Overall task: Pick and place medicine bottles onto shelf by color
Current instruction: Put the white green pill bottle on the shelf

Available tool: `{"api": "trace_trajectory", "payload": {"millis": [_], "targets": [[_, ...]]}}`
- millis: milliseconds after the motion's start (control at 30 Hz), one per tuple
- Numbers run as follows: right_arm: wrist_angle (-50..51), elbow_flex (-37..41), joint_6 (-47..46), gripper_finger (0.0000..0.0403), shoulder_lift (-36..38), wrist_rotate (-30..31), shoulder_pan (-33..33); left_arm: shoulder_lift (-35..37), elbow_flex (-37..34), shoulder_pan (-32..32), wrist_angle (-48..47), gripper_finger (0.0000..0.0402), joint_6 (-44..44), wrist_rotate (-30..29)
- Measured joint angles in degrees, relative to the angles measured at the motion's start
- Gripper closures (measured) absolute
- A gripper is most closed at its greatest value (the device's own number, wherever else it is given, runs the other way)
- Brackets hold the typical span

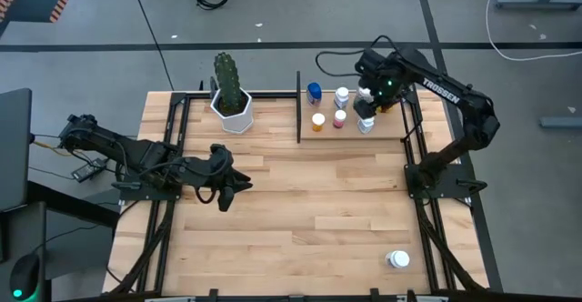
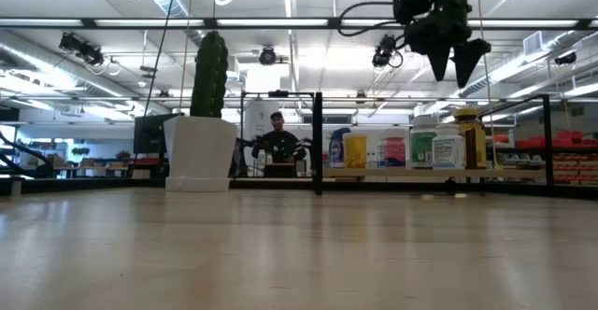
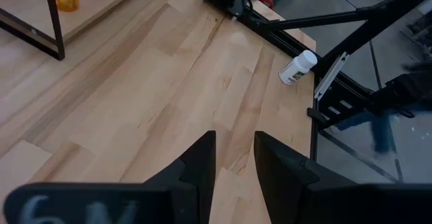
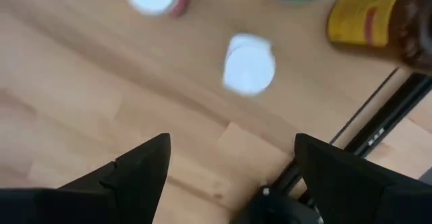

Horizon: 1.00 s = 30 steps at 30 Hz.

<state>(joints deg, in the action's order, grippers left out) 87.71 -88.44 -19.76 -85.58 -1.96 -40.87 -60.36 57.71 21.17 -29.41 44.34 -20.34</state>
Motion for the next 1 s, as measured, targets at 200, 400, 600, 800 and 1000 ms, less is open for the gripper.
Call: {"api": "trace_trajectory", "payload": {"millis": [200, 400, 600, 800, 1000], "targets": [[2.13, 0.07, -2.56, 0.0081, 4.13, -3.73, 7.19, 0.00, 0.00, 0.00, 0.01, 0.0294, 0.00, 0.00], [2.36, 0.05, -10.81, 0.0091, 7.98, -5.00, 17.20, 0.00, 0.00, 0.00, 0.03, 0.0294, -0.05, 0.00], [2.33, 0.04, -11.14, 0.0099, 8.40, -6.34, 29.91, 0.00, 0.00, 0.00, 0.04, 0.0294, -1.52, 0.01], [2.30, 0.04, -18.10, 0.0099, 7.84, -6.36, 44.70, 0.00, 0.02, 0.02, 0.02, 0.0294, -1.75, 0.02], [2.13, 1.57, -28.80, 0.0099, 7.30, -7.34, 59.57, 0.00, 0.00, 0.02, 0.03, 0.0294, -1.28, 0.04]]}}
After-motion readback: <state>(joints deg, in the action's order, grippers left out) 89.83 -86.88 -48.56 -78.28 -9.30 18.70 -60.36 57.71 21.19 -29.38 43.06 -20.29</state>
